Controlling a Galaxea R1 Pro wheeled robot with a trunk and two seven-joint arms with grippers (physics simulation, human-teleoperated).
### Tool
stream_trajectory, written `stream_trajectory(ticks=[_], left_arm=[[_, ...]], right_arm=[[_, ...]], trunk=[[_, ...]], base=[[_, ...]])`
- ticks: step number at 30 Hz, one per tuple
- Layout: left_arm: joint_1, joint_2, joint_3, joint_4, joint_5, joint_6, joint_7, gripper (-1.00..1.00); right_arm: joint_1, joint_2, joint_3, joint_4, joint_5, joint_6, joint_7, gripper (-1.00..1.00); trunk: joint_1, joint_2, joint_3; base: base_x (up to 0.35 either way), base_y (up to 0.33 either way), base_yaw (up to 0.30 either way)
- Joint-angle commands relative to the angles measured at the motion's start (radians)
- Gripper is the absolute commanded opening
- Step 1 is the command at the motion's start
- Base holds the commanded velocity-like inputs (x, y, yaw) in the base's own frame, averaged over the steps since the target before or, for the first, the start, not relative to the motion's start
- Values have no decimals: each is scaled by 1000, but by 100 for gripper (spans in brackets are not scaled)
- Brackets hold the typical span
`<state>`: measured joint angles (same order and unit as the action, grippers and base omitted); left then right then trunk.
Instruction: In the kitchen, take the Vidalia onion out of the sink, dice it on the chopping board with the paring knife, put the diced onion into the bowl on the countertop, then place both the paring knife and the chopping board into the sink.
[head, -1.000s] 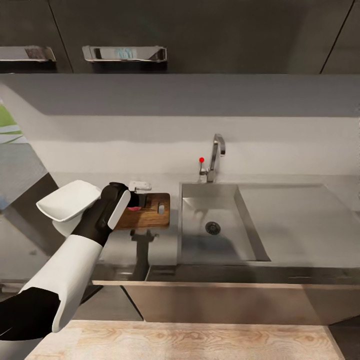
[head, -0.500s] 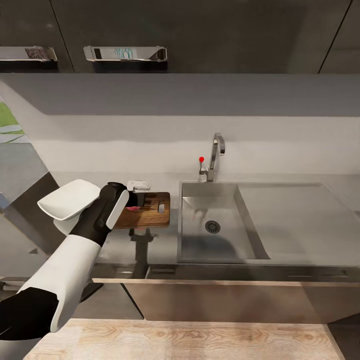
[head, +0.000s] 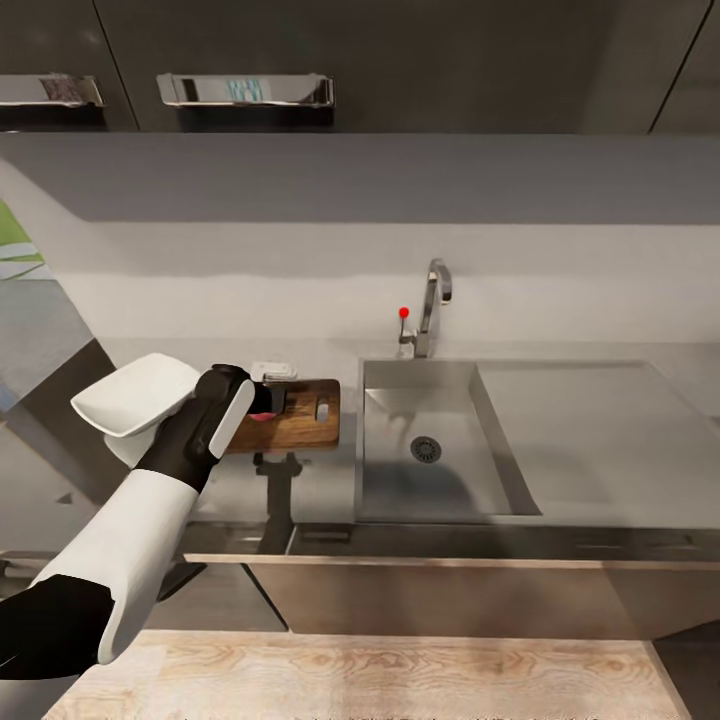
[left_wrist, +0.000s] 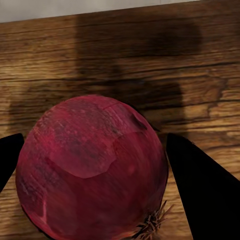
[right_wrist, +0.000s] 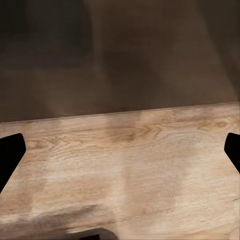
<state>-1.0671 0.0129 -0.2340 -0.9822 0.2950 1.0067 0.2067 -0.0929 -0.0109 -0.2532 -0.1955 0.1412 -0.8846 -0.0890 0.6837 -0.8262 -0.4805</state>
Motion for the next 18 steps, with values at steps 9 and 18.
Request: stream_trajectory(ticks=[9, 18], left_arm=[[-1, 1, -4, -1, 9, 3, 11, -100], [-1, 0, -4, -1, 9, 3, 11, -100]], right_arm=[[-1, 0, 1, 1, 11, 7, -6, 100], [-1, -1, 2, 1, 12, 9, -6, 100]], trunk=[[0, -1, -13], [0, -1, -13]], base=[[0, 0, 0], [0, 0, 0]])
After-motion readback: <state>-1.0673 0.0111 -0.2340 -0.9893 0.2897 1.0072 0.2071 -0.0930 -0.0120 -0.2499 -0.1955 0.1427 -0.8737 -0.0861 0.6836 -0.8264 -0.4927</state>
